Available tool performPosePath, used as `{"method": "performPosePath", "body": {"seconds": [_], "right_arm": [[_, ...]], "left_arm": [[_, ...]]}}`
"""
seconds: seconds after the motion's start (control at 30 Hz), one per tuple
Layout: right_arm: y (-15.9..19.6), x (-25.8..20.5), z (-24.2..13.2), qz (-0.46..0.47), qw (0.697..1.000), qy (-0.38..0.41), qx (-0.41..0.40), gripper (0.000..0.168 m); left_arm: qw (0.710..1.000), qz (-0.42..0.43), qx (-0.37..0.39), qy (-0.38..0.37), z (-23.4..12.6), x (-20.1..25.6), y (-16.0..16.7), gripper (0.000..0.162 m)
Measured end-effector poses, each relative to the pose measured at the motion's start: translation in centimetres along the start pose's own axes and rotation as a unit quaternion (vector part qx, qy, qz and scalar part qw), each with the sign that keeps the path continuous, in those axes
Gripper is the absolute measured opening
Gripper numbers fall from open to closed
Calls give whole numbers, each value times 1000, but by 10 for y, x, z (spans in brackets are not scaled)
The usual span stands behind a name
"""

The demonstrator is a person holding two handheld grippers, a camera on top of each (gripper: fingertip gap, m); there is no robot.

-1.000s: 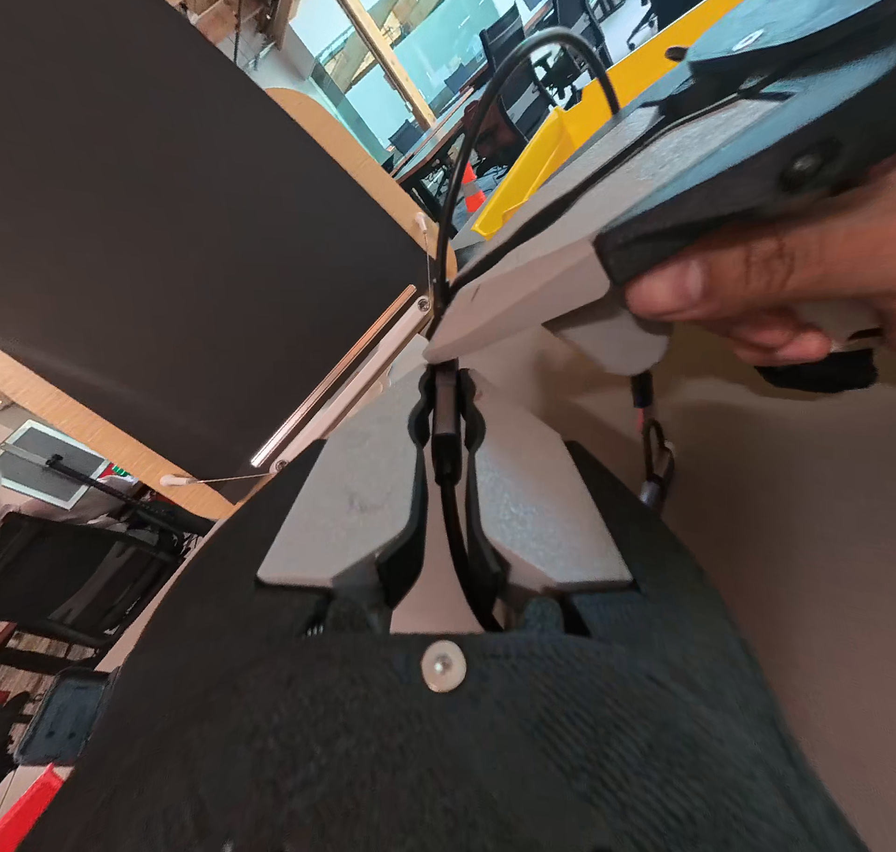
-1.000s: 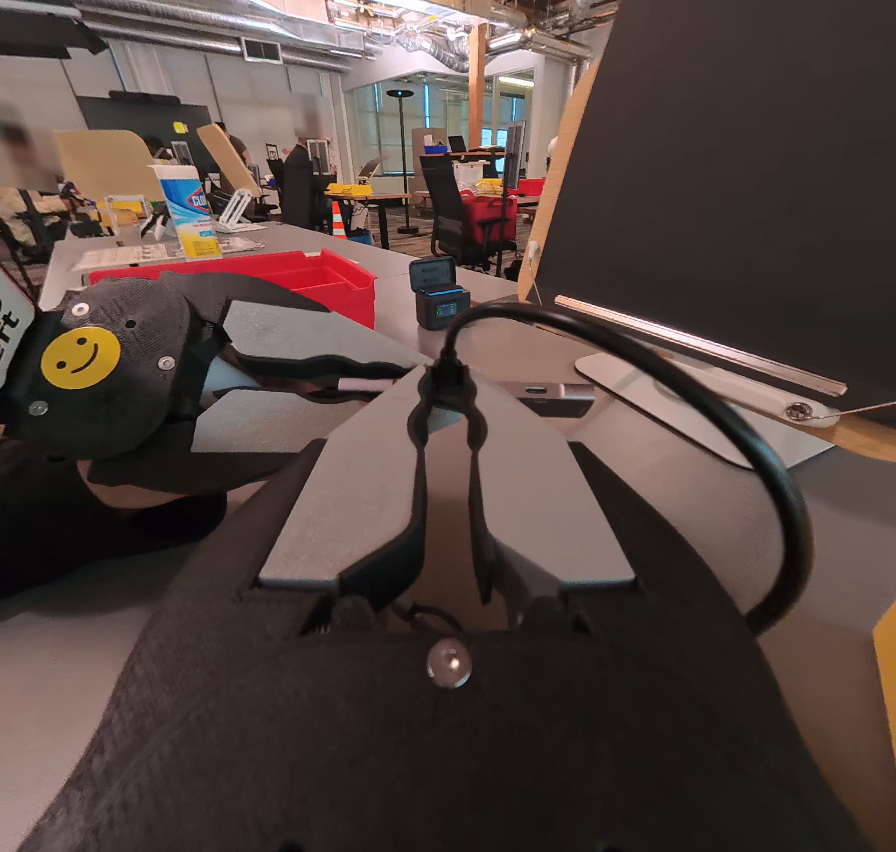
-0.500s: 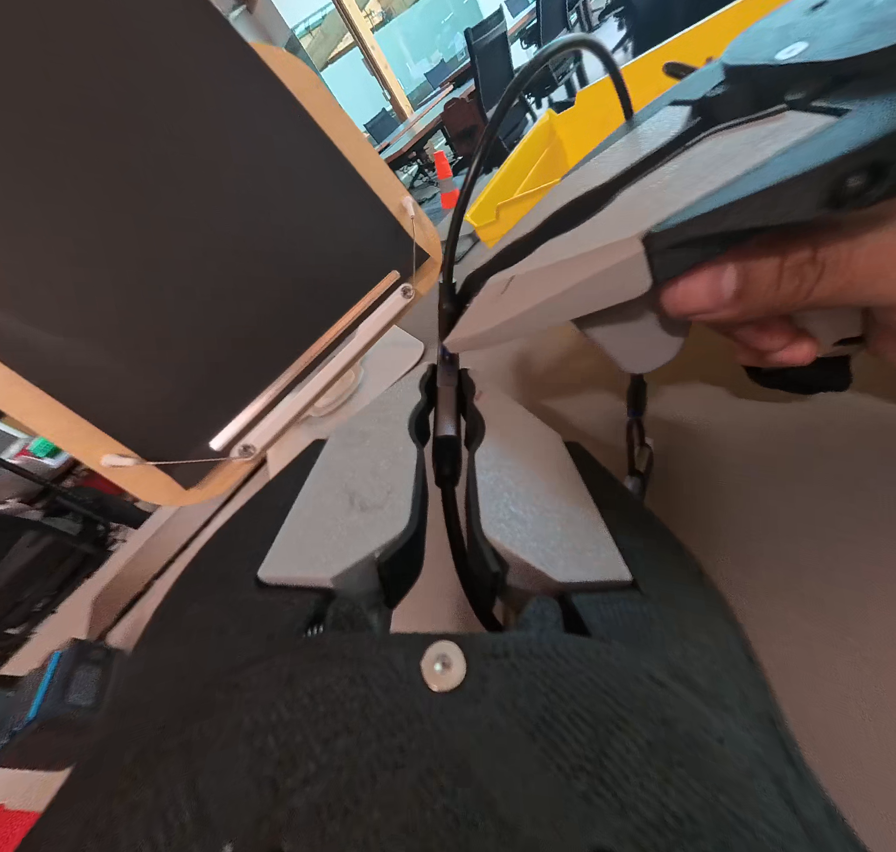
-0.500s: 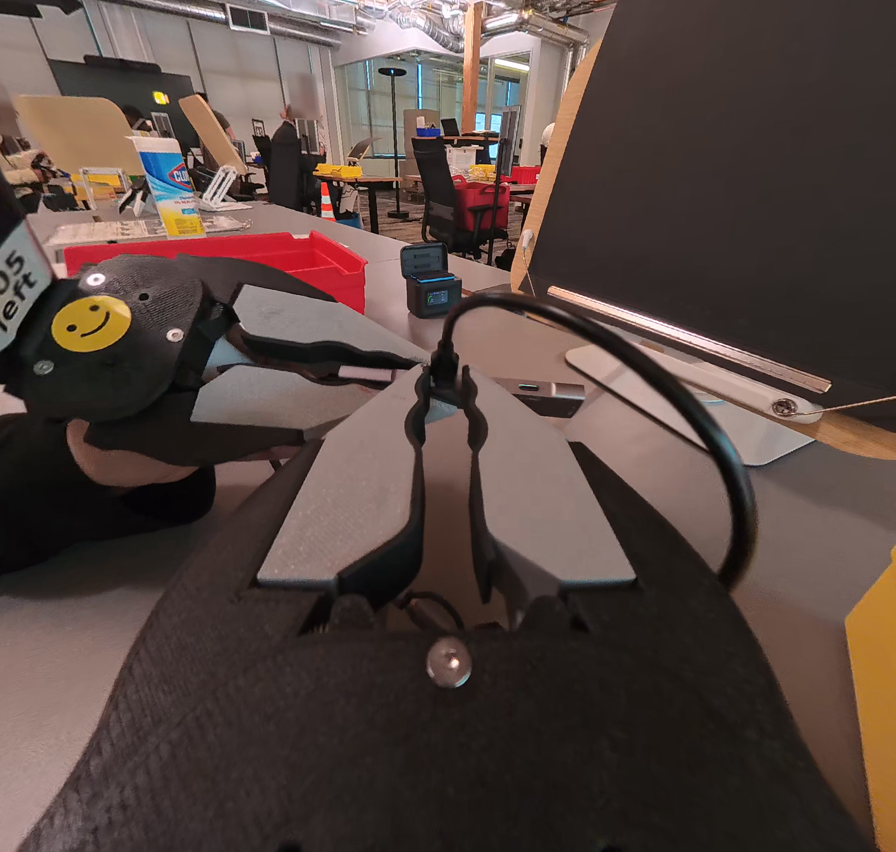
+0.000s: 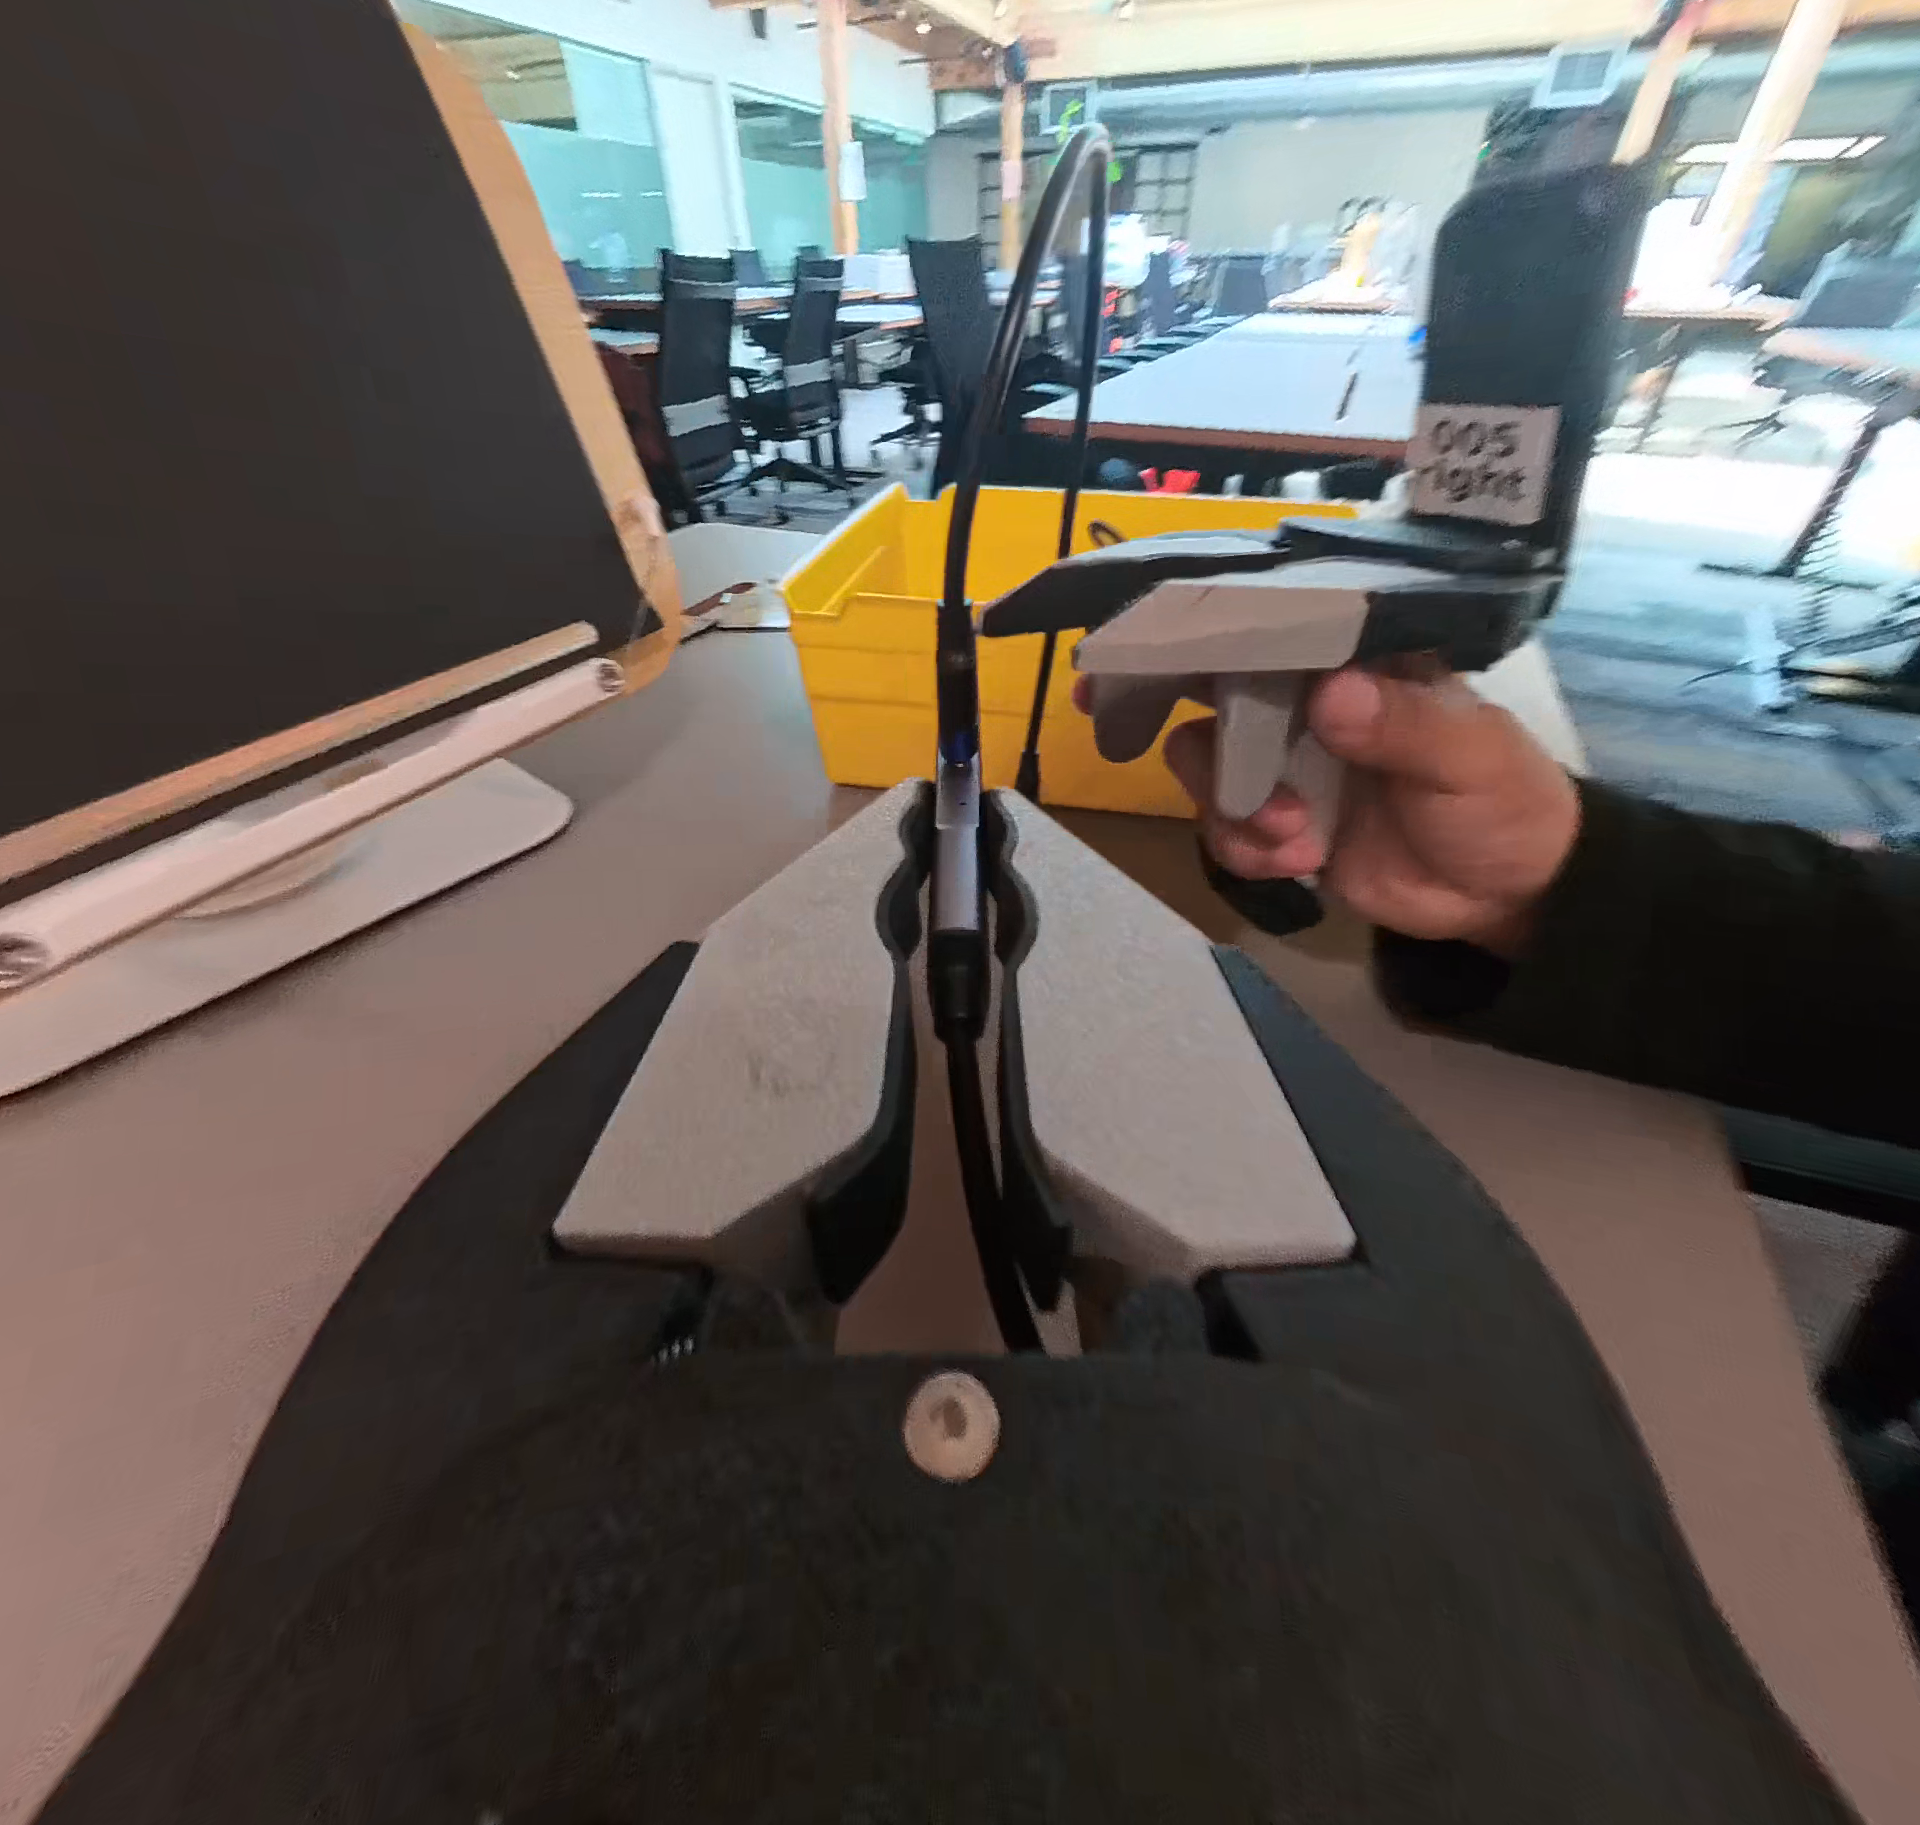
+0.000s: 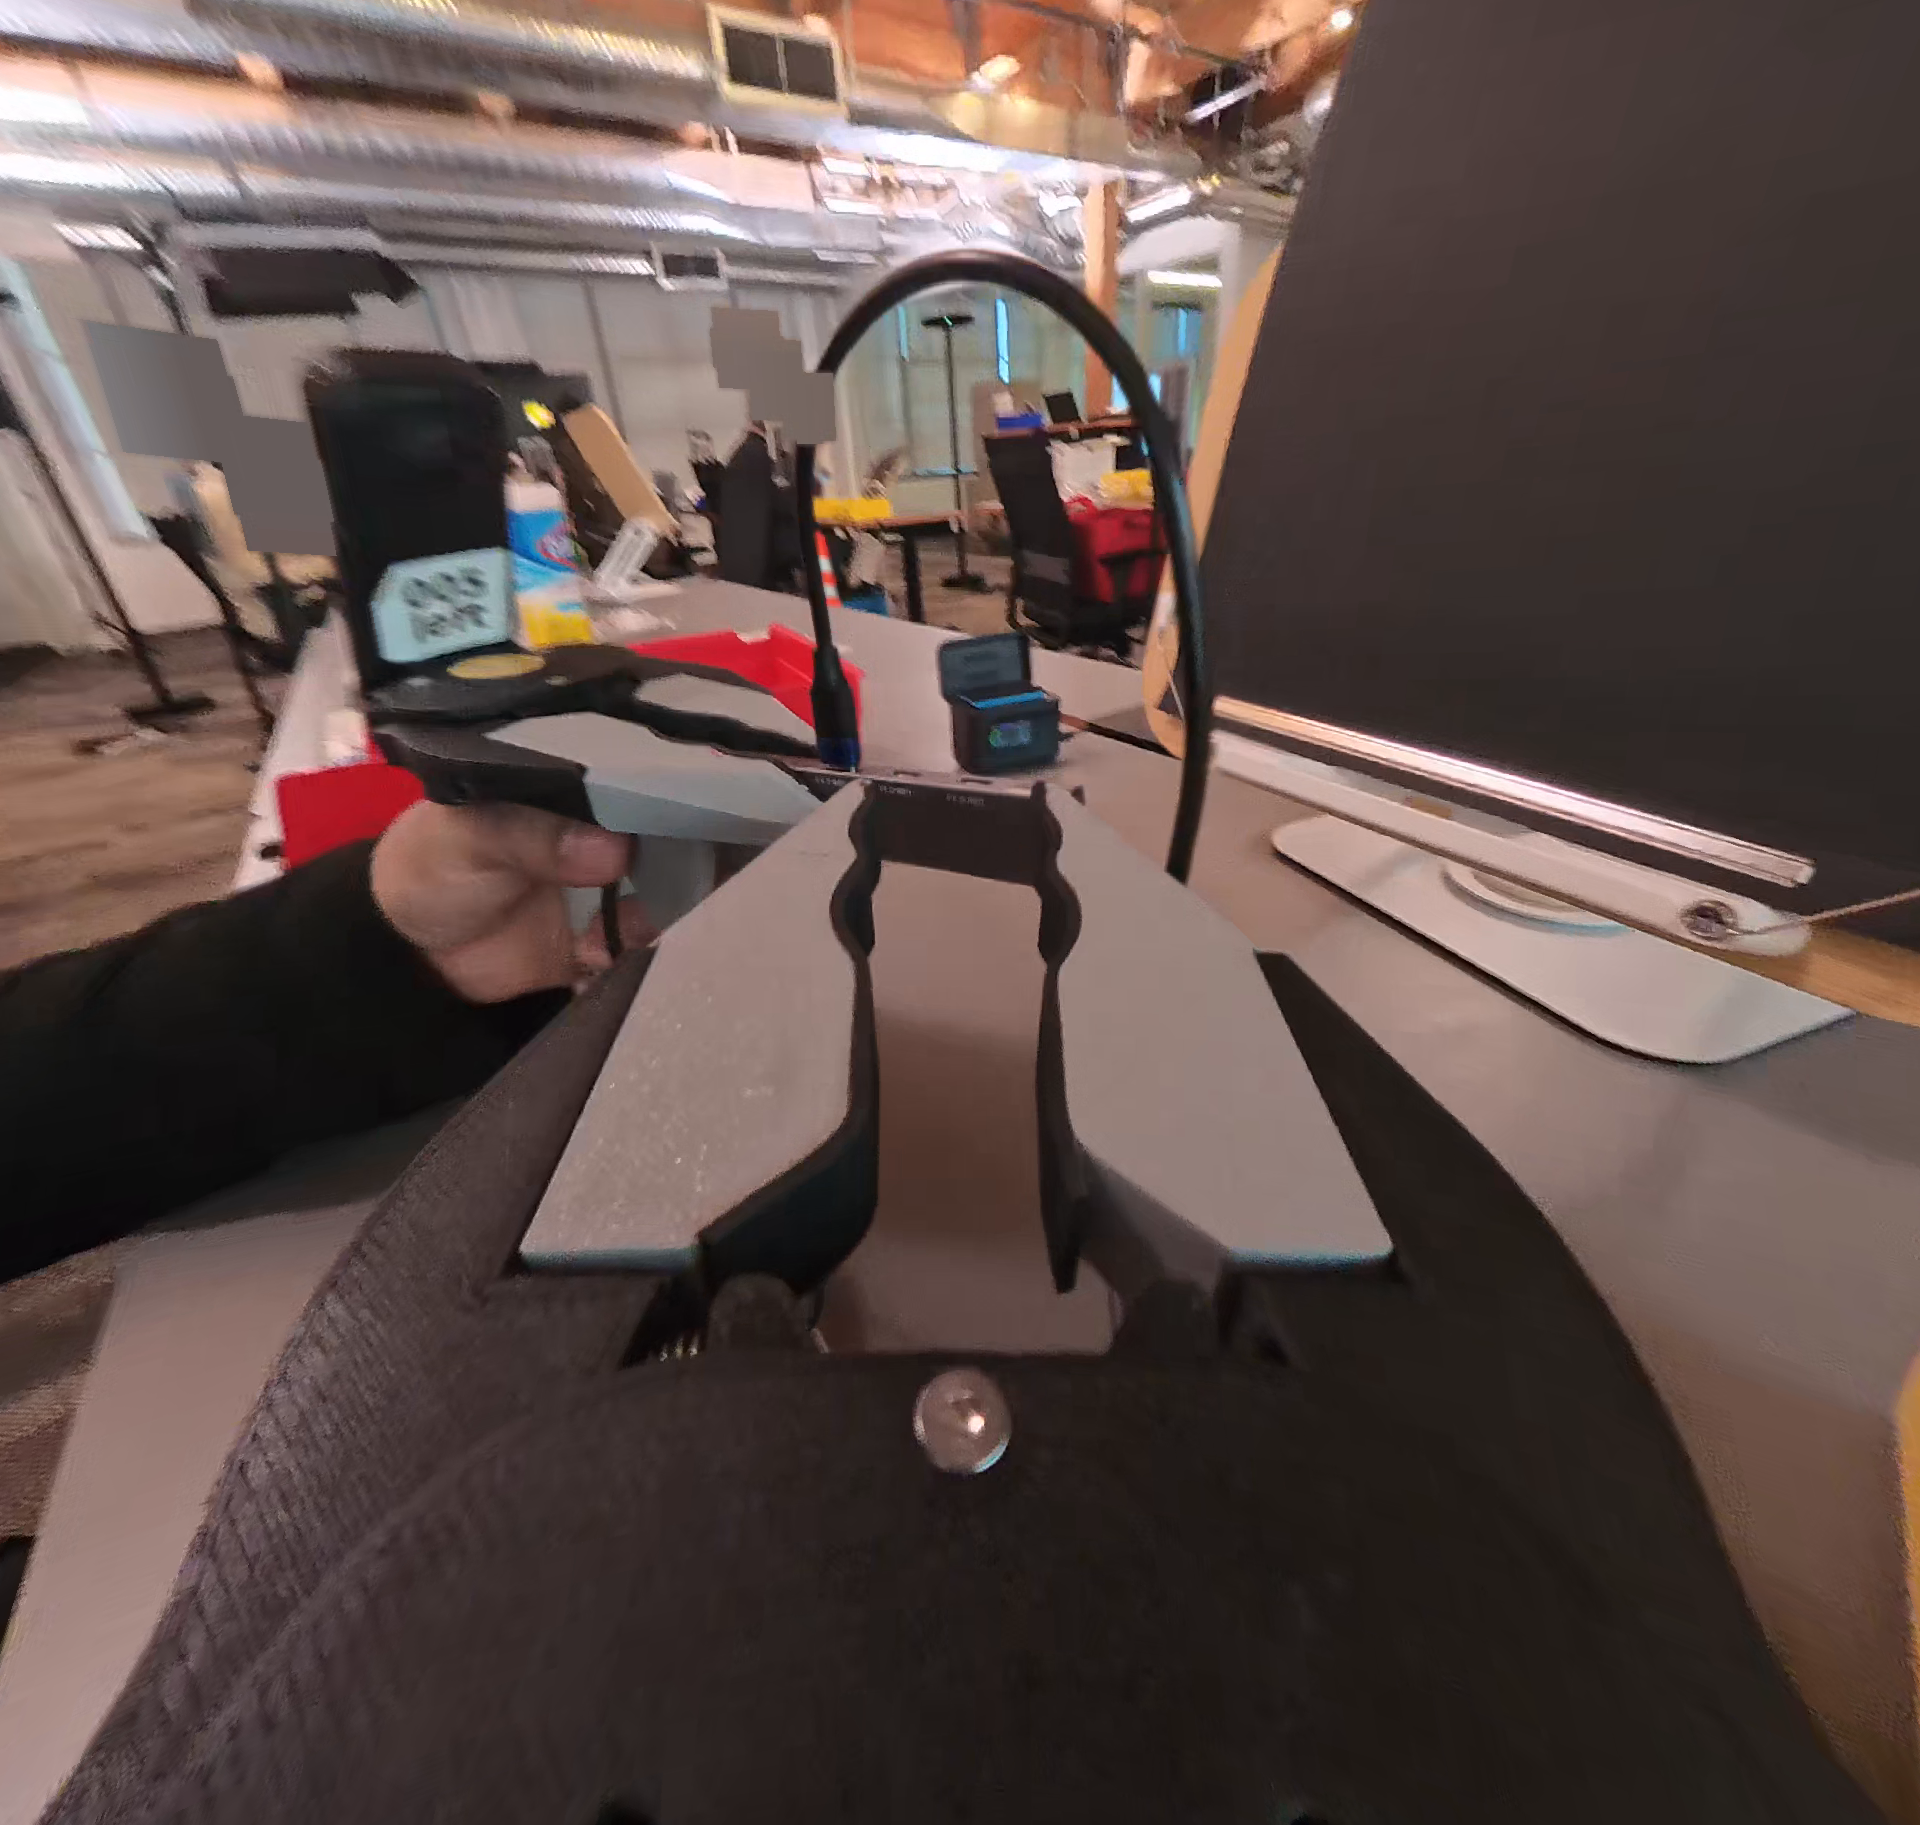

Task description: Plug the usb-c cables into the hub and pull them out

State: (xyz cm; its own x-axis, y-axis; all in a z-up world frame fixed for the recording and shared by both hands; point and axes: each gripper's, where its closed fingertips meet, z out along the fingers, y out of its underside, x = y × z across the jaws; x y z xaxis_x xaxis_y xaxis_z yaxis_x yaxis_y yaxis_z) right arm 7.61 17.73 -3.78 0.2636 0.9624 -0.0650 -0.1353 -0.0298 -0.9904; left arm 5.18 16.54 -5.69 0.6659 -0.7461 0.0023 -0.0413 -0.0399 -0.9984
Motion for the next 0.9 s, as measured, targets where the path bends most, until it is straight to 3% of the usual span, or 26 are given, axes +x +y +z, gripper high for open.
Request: {"method": "performPosePath", "body": {"seconds": [0.1,0.2,0.27,0.4,0.6,0.73,0.83,0.9], "right_arm": [[-7,-1,-4,14,1000,-17,18,24],[-7,2,-5,25,1000,-10,13,56],[-2,-15,-5,32,997,-71,1,28],[4,-31,-5,71,988,-135,-19,2],[1,-44,-16,111,976,-184,-30,23],[4,-46,-19,101,976,-187,-46,28],[3,-41,-20,96,980,-163,-55,42],[4,-46,-22,83,981,-166,-59,36]], "left_arm": [[998,-32,8,53,-2,10,-2,7],[997,-44,6,70,-1,14,0,7],[994,-40,-4,101,-1,24,2,7],[989,-25,-13,147,0,45,5,7],[987,-20,-6,159,-3,49,1,7],[986,-19,-8,164,-3,51,1,7],[982,-34,11,185,-7,55,-6,7],[978,-54,23,201,-11,56,-11,7]]}}
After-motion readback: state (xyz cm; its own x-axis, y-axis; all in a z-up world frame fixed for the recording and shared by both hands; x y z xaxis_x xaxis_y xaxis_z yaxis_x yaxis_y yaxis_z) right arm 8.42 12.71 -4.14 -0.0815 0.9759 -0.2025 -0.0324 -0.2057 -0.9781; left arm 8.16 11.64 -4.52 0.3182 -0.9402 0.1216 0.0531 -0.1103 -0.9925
